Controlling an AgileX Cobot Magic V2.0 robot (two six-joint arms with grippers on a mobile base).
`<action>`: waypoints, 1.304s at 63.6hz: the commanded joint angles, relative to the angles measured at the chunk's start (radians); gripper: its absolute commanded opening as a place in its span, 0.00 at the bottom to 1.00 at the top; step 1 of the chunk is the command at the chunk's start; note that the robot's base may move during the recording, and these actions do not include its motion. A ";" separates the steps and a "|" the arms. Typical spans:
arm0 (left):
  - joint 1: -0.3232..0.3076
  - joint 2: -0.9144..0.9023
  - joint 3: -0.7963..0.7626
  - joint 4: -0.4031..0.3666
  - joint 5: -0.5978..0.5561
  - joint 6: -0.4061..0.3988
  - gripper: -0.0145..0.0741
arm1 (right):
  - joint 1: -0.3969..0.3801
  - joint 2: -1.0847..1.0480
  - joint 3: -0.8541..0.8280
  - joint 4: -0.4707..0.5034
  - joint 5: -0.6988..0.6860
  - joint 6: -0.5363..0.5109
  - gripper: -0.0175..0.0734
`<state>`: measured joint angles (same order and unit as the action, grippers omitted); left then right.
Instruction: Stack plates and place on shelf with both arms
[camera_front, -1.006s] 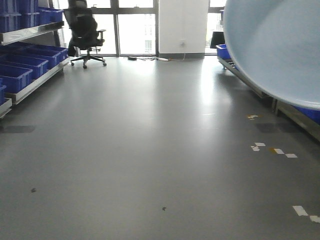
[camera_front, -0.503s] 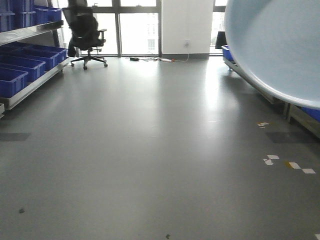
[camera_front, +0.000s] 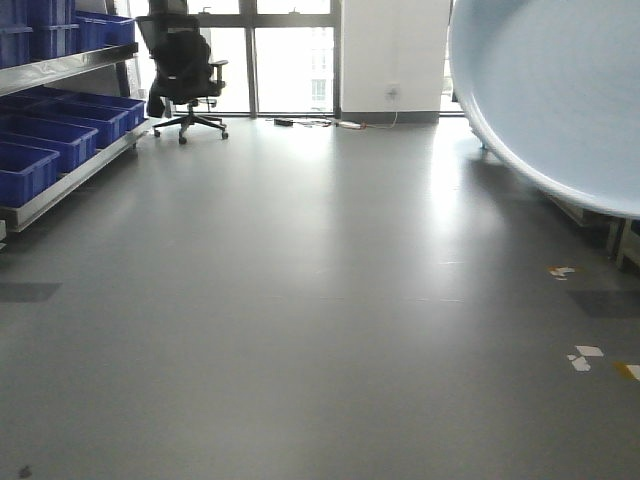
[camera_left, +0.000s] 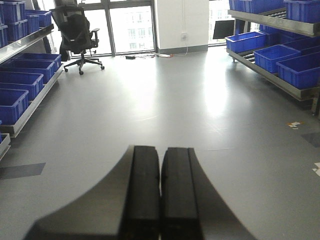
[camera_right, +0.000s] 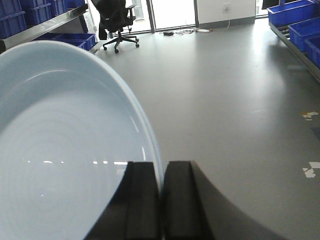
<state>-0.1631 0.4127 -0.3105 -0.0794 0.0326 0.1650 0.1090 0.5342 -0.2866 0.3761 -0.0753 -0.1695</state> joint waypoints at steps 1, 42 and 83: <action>-0.007 0.006 -0.031 0.000 -0.085 -0.011 0.26 | -0.005 0.001 -0.033 -0.005 -0.093 -0.003 0.22; -0.007 0.006 -0.031 0.000 -0.085 -0.011 0.26 | -0.005 0.001 -0.033 -0.005 -0.093 -0.003 0.22; -0.007 0.006 -0.031 0.000 -0.085 -0.011 0.26 | -0.005 0.001 -0.033 -0.005 -0.093 -0.003 0.22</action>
<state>-0.1631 0.4127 -0.3105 -0.0794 0.0326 0.1650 0.1090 0.5342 -0.2866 0.3761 -0.0753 -0.1695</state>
